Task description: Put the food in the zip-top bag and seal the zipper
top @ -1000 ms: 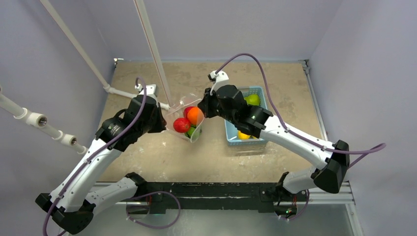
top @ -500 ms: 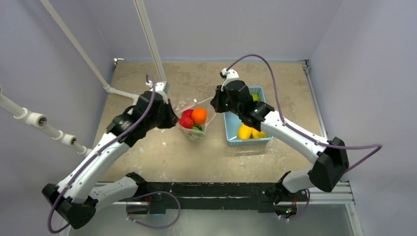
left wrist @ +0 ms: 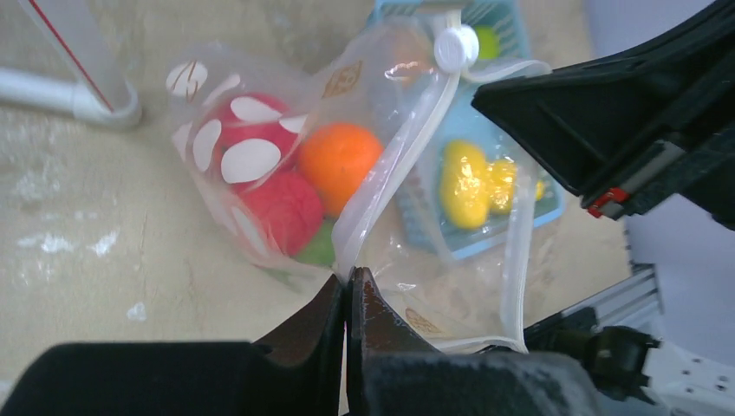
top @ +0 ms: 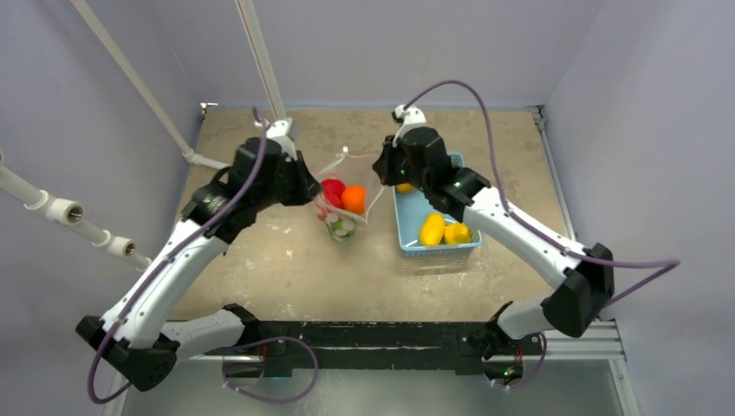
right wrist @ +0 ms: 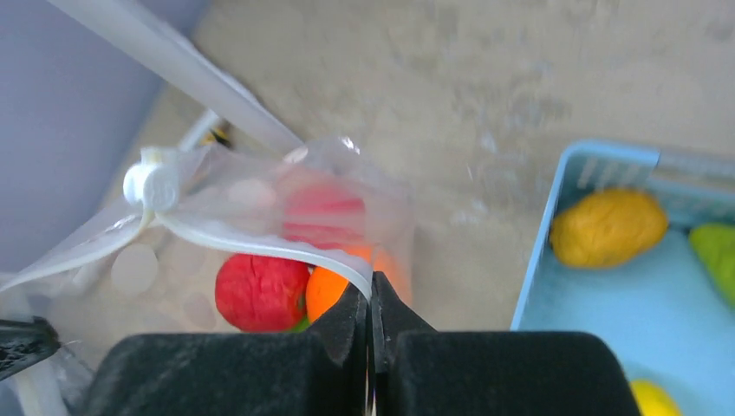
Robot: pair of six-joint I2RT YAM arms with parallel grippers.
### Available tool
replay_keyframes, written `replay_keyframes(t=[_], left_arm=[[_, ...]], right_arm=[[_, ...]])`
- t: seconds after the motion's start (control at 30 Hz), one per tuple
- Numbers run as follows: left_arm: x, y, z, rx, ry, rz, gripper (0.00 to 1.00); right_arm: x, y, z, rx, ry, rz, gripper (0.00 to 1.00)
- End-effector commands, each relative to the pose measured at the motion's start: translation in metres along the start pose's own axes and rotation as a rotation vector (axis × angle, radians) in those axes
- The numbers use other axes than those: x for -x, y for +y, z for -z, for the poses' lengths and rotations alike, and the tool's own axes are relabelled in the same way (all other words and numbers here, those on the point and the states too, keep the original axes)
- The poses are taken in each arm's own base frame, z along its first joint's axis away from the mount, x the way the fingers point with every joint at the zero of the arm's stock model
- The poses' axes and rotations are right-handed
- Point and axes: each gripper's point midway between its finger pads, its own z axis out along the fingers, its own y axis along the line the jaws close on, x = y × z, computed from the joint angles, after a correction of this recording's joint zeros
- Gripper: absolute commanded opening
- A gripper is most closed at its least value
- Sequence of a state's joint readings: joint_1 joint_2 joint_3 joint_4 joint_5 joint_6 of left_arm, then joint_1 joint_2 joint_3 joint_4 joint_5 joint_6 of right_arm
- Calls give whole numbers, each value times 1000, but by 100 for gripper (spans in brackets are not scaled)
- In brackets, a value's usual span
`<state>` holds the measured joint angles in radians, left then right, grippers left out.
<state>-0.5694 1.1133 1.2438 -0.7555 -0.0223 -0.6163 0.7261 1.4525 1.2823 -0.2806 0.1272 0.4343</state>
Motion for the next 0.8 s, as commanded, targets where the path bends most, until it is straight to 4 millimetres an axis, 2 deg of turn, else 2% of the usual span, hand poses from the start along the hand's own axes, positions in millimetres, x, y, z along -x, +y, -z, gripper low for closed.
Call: replay_keyframes(t=[0.0,0.07,0.1,0.17,0.37,0.47,0.5,0.67,0.77], left_arm=[[48,-17,67,-49,-160,-25,0],[55,-19,81,-50,-182,-19,0],[57,-20,85,-51,-186,-17,0],[59,-22,90,-58,-190,-10,0],[51,-22,89,-71,-172,8,0],[37,-16,77,-62,-141,24,0],[26,-10,67,-47,-114,35,0],[-25,21,22,19,-32,99,0],[-55,36,-2,45,30,111,0]], right_arm=[[73,17,45,36,-190,9,0],[66,8,37,0,-176,29,0],[53,2,26,-28,-130,33,0],[39,3,18,-14,-84,33,0],[51,13,25,34,-129,19,0],[46,15,19,46,-114,21,0],[40,15,14,49,-101,23,0],[-21,1,-24,47,15,10,0],[-44,-8,-39,27,55,10,0]])
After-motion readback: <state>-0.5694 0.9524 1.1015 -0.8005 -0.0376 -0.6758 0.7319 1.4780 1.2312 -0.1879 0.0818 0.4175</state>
